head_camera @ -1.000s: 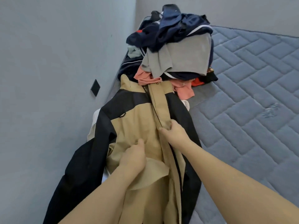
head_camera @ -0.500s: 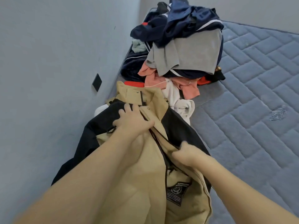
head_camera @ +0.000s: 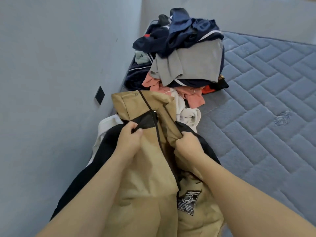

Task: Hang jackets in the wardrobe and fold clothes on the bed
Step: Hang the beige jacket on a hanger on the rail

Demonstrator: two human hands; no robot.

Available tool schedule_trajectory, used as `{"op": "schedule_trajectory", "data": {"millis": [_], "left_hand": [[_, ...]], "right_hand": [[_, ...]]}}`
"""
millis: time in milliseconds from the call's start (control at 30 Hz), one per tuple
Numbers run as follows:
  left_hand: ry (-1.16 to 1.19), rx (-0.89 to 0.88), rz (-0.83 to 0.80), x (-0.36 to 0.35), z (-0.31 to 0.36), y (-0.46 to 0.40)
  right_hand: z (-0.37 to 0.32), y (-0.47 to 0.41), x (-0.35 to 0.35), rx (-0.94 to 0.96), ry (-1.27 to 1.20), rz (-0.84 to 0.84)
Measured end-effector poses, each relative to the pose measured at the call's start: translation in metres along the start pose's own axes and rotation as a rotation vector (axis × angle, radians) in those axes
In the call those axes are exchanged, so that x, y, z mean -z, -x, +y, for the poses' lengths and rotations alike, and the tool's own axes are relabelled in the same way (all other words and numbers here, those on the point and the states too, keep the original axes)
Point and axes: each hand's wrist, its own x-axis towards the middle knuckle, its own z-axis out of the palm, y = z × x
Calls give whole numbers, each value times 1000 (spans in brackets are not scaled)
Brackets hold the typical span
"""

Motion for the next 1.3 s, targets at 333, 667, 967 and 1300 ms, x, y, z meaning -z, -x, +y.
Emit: {"op": "schedule_trajectory", "data": {"millis": [333,667,967,1300], "left_hand": [[379,21,-24,-11,204,170],[281,-247,-311,-120,357,415],[247,-528,-717,-222,431,657],[74,-731,-1162,-333,426,904]], "right_hand": [[-10,183,211,-84,-431,308],[73,443,381,-144,-858,649],[225,663,474,-185,-849,1327],[388,878,500,-285,-1094,1781]]}}
